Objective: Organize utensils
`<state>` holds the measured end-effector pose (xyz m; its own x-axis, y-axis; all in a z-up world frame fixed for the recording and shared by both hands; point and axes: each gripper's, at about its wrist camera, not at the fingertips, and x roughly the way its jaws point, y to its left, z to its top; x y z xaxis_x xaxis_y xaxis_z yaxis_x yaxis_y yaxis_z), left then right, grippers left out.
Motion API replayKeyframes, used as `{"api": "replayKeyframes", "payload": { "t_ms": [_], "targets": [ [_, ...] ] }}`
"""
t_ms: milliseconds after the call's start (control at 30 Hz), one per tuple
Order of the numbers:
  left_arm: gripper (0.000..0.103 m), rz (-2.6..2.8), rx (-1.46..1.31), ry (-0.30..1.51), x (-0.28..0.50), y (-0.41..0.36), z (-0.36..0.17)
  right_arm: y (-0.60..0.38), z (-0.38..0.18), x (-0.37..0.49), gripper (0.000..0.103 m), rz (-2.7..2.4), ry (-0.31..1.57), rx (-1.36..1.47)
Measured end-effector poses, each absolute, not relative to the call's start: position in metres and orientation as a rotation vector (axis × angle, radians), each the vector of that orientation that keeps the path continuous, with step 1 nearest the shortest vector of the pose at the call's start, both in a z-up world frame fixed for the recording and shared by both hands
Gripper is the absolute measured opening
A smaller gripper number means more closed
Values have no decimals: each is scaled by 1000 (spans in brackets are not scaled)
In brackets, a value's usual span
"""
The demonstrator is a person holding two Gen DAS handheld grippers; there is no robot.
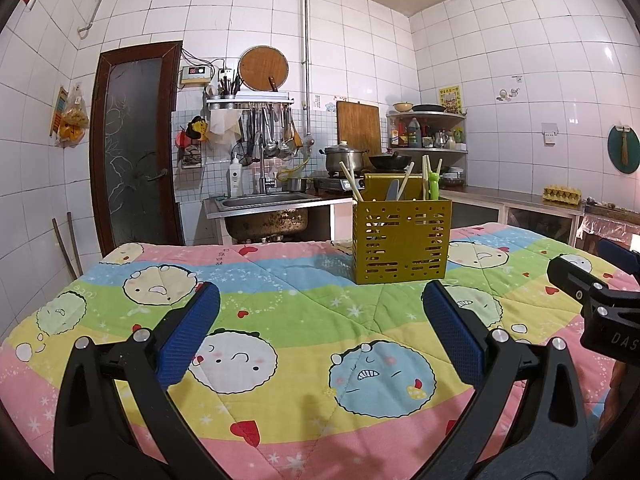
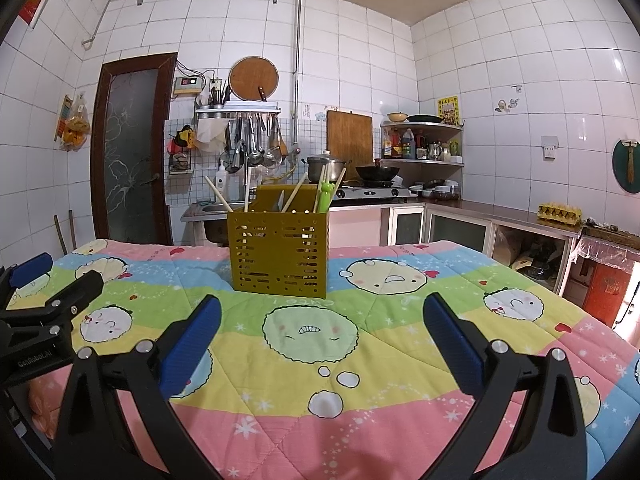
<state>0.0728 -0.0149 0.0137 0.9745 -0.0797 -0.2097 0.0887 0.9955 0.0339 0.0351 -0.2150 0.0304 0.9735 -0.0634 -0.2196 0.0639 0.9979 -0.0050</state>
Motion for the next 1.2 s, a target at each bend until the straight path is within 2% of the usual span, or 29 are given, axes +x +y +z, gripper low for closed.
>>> {"api": "replayKeyframes", "payload": {
  "t_ms": [1200],
  "targets": [
    [98,-81,58,184,71,-22,10,-214,29,35,99,-65,225,1]
  ]
}}
